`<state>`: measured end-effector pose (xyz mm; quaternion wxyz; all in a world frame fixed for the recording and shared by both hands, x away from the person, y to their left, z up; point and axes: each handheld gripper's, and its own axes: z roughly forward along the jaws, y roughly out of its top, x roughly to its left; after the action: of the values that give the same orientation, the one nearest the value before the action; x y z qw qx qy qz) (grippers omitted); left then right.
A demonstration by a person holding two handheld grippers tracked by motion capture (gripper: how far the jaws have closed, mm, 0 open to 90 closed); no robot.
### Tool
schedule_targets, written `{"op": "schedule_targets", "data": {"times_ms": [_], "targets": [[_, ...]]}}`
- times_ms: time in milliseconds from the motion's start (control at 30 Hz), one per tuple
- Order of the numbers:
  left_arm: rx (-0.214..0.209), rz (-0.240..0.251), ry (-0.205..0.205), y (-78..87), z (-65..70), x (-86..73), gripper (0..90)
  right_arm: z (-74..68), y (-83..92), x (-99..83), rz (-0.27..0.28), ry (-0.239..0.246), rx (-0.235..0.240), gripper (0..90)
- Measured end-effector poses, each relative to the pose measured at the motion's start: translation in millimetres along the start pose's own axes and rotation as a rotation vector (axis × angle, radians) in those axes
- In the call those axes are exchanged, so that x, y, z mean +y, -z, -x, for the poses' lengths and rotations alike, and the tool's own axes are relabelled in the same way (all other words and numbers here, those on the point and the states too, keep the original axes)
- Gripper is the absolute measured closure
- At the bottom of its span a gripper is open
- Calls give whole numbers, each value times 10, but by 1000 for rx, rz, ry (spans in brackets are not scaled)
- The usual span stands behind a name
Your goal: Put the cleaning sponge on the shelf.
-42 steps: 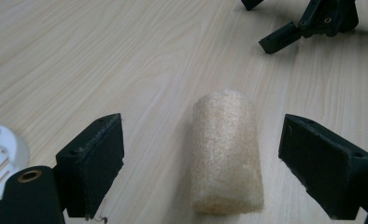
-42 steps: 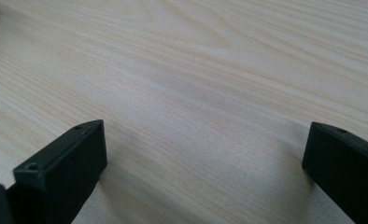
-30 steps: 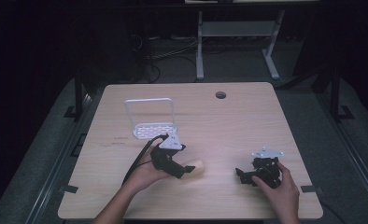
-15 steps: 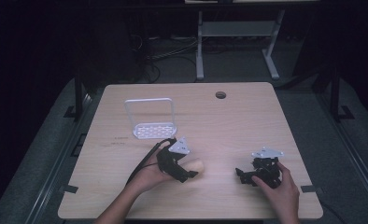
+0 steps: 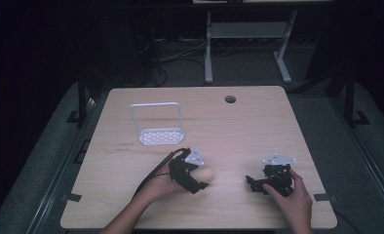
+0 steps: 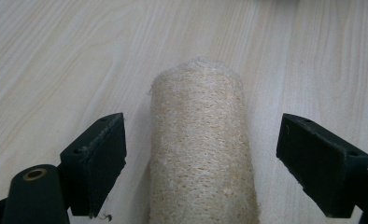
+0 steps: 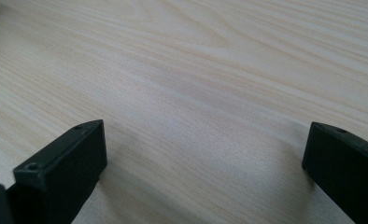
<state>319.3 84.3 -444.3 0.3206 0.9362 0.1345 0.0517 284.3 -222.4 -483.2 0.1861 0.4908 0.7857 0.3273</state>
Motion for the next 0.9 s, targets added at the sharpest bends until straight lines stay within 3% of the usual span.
{"op": "schedule_targets", "data": {"times_ms": [300, 367, 633, 900], "targets": [[4, -31, -3, -58, 2, -11, 166, 1, 0, 0, 0, 1, 0, 0], [2, -31, -3, -62, 4, -12, 215, 0, 0, 0, 0, 0, 0, 0], [2, -39, 12, -80, 13, -15, 254, 0, 0, 0, 1, 0, 0, 0], [-8, -42, 12, -69, 9, -17, 378, 0, 0, 0, 0, 0, 0, 0]]}}
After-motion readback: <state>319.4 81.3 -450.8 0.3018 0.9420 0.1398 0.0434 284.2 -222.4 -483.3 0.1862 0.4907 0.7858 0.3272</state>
